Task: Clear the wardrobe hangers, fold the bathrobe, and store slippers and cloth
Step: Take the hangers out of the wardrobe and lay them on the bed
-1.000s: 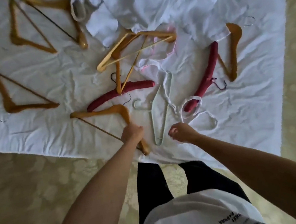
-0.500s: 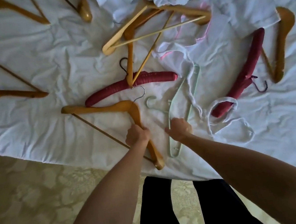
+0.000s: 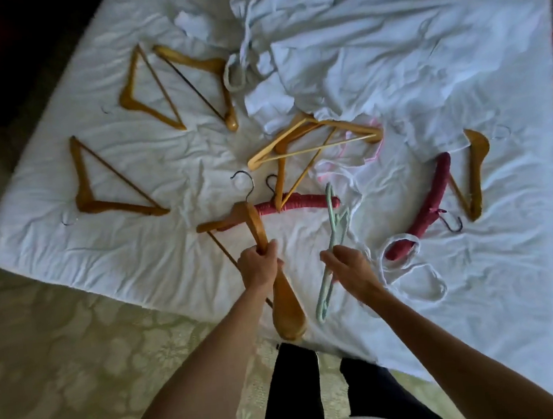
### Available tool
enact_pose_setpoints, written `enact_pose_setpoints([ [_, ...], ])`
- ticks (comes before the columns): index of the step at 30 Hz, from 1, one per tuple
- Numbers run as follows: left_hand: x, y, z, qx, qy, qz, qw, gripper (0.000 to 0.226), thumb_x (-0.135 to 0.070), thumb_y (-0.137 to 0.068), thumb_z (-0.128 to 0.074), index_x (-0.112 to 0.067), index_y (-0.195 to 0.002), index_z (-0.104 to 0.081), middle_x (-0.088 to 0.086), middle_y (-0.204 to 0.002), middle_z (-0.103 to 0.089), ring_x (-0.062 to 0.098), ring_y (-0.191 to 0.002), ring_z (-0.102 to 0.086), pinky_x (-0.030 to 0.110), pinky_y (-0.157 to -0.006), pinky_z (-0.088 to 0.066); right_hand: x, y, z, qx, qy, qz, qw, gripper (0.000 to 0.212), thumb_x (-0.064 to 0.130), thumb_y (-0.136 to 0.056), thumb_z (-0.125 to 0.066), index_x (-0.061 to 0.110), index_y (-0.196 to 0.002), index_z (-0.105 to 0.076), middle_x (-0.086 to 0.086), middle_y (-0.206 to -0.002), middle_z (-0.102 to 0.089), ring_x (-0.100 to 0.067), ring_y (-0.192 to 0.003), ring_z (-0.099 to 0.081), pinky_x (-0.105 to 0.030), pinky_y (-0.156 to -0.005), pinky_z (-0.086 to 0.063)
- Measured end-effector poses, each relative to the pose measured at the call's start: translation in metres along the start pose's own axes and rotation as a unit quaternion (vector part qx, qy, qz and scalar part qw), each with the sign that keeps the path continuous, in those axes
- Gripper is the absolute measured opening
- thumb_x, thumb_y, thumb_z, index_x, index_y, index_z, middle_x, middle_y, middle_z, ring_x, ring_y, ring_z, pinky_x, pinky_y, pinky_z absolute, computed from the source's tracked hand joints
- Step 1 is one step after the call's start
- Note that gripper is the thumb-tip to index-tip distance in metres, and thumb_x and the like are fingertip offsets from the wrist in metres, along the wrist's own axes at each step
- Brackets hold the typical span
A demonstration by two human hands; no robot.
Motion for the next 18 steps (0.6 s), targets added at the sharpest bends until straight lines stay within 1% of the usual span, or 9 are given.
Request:
enact_pose_setpoints([
  [2,-0.012,0.016,0.023,-0.009,0.034,-0.008,0.999,0.046,-0.042,-0.097,-0.059,-0.009,-0.067,-0.072,-0.002,-0.057,-0.070,0.009,-0.051,-0.067,0.024,-0.063,-0.056,0.021,0.015,0.011,0.027,-0.007,0.026,0.999,0.031,0.027,-0.098,-0.060,0.002,-0.081,-0.068,-0.007,-0.067,-0.067,-0.007,-0.053,-0.060,-0.027,-0.057,-0.051],
  [4,-0.021,0.032,0.043,-0.016,0.061,-0.016,0.998,0.046,-0.043,-0.097,-0.060,-0.009,-0.069,-0.072,0.001,-0.057,-0.071,0.012,-0.052,-0.069,0.023,-0.059,-0.054,0.040,0.030,0.020,0.054,-0.019,0.053,0.997,0.028,0.026,-0.099,-0.058,0.004,-0.087,-0.070,-0.012,-0.073,-0.068,-0.006,-0.053,-0.059,-0.022,-0.056,-0.050],
  [6,-0.029,0.049,0.060,-0.012,0.100,-0.021,0.995,0.042,-0.044,-0.096,-0.062,-0.007,-0.080,-0.074,0.003,-0.061,-0.073,0.015,-0.055,-0.071,0.024,-0.058,-0.053,0.060,0.043,0.029,0.078,-0.025,0.088,0.993,0.026,0.024,-0.100,-0.056,0.006,-0.089,-0.071,-0.009,-0.072,-0.067,-0.005,-0.056,-0.058,-0.016,-0.056,-0.047],
  [8,-0.037,0.070,0.073,-0.013,0.133,-0.029,0.991,0.038,-0.042,-0.096,-0.062,-0.008,-0.083,-0.073,0.004,-0.064,-0.074,0.016,-0.057,-0.071,0.026,-0.058,-0.053,0.078,0.052,0.035,0.098,-0.025,0.120,0.988,0.024,0.024,-0.100,-0.056,0.011,-0.088,-0.072,-0.001,-0.069,-0.066,-0.005,-0.059,-0.058,-0.014,-0.056,-0.045],
  [11,-0.046,0.105,0.093,-0.038,0.177,-0.040,0.983,0.035,-0.039,-0.096,-0.064,-0.006,-0.085,-0.072,0.007,-0.066,-0.074,0.014,-0.055,-0.070,0.019,-0.051,-0.052,0.103,0.061,0.039,0.136,-0.025,0.169,0.976,0.024,0.027,-0.101,-0.055,0.019,-0.087,-0.073,0.005,-0.066,-0.065,-0.009,-0.064,-0.061,-0.015,-0.056,-0.043],
  [13,-0.048,0.126,0.105,-0.056,0.211,-0.053,0.974,0.035,-0.038,-0.095,-0.065,-0.005,-0.086,-0.072,0.010,-0.069,-0.075,0.016,-0.056,-0.069,0.021,-0.053,-0.053,0.118,0.069,0.037,0.159,-0.028,0.197,0.967,0.023,0.027,-0.101,-0.055,0.021,-0.087,-0.073,0.004,-0.067,-0.064,-0.010,-0.064,-0.061,-0.015,-0.055,-0.042],
  [15,-0.046,0.142,0.117,-0.078,0.226,-0.062,0.969,0.033,-0.038,-0.095,-0.065,-0.007,-0.085,-0.072,0.010,-0.070,-0.075,0.016,-0.058,-0.070,0.023,-0.056,-0.056,0.131,0.078,0.032,0.183,-0.028,0.225,0.957,0.024,0.029,-0.101,-0.055,0.022,-0.087,-0.072,0.003,-0.069,-0.064,-0.009,-0.063,-0.060,-0.017,-0.055,-0.042],
  [18,-0.042,0.165,0.135,-0.107,0.271,-0.065,0.955,0.029,-0.034,-0.093,-0.068,-0.007,-0.082,-0.071,0.012,-0.068,-0.074,0.017,-0.056,-0.067,0.026,-0.058,-0.057,0.149,0.092,0.023,0.218,-0.018,0.259,0.941,0.026,0.033,-0.101,-0.054,0.024,-0.085,-0.072,0.003,-0.065,-0.064,-0.011,-0.060,-0.059,-0.025,-0.059,-0.045],
])
Point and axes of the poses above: each hand's wrist, its own y-axis away from the middle knuckle, its own z-axis out of the back of the hand, x = y × z, the point moved 2 cm from there along -y, towards the middle knuckle
